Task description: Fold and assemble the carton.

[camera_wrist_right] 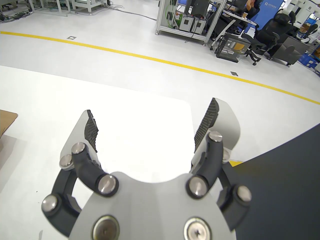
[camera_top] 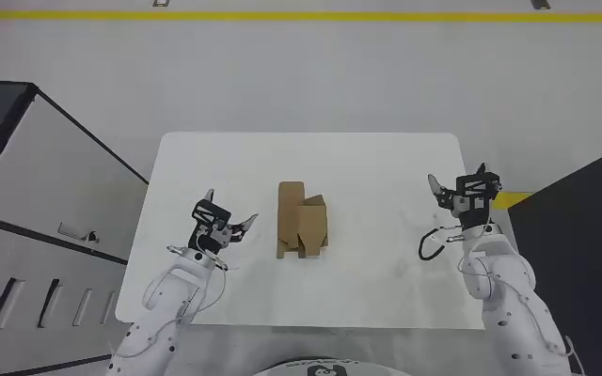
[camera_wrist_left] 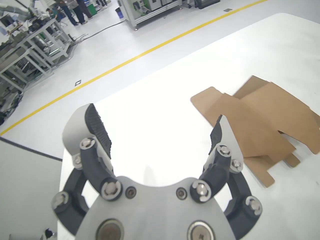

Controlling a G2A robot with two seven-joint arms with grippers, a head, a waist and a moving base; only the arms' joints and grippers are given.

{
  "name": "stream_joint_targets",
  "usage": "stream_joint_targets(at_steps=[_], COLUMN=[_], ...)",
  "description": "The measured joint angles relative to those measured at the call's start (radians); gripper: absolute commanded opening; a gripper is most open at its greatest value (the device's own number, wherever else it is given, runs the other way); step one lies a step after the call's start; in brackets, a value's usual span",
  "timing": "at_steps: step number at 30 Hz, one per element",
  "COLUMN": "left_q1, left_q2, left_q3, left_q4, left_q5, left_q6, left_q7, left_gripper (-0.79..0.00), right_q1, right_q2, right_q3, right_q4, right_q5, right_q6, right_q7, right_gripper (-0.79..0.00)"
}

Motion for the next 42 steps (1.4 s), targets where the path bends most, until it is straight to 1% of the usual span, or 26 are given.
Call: stream_joint_targets(at_steps=[3, 12, 14, 17, 21, 24, 27, 34, 37, 39, 42], left_q1=[-0.005, -0.006, -0.002, 0.015, 0.021, 0.007, -0.006, -0.006, -0.005, -0.004, -0.007], left_q2=[-0.003, -0.003, -0.003, -0.005, -0.013, -0.020, -0.024, -0.023, -0.024, -0.026, -0.031], left_q3=[0.049, 0.049, 0.061, 0.097, 0.166, 0.196, 0.200, 0.202, 0.234, 0.254, 0.284], left_q4=[0.005, 0.004, 0.002, -0.006, 0.012, 0.037, 0.040, 0.043, 0.049, 0.057, 0.064], left_q5=[0.064, 0.067, 0.090, 0.150, 0.236, 0.221, 0.210, 0.218, 0.295, 0.341, 0.403], left_q6=[-0.002, -0.001, 0.007, 0.039, 0.095, 0.111, 0.136, 0.133, 0.130, 0.148, 0.182], left_q7=[0.000, 0.002, 0.013, 0.047, 0.048, 0.036, 0.032, 0.029, 0.021, 0.009, -0.038], left_gripper=[0.000, 0.000, 0.000, 0.000, 0.000, 0.000, 0.000, 0.000, 0.000, 0.000, 0.000], right_q1=[0.000, 0.000, 0.000, 0.000, 0.000, 0.000, 0.000, 0.000, 0.000, 0.000, 0.000], right_q2=[0.000, 0.000, 0.000, 0.000, 0.000, 0.000, 0.000, 0.000, 0.000, 0.000, 0.000], right_q3=[0.000, 0.000, 0.000, 0.000, 0.000, 0.000, 0.000, 0.000, 0.000, 0.000, 0.000], right_q4=[0.000, 0.000, 0.000, 0.000, 0.000, 0.000, 0.000, 0.000, 0.000, 0.000, 0.000], right_q5=[0.000, 0.000, 0.000, 0.000, 0.000, 0.000, 0.000, 0.000, 0.000, 0.000, 0.000], right_q6=[0.000, 0.000, 0.000, 0.000, 0.000, 0.000, 0.000, 0.000, 0.000, 0.000, 0.000], right_q7=[0.000, 0.000, 0.000, 0.000, 0.000, 0.000, 0.000, 0.000, 0.000, 0.000, 0.000], right_gripper=[0.000, 0.000, 0.000, 0.000, 0.000, 0.000, 0.000, 0.000, 0.000, 0.000, 0.000])
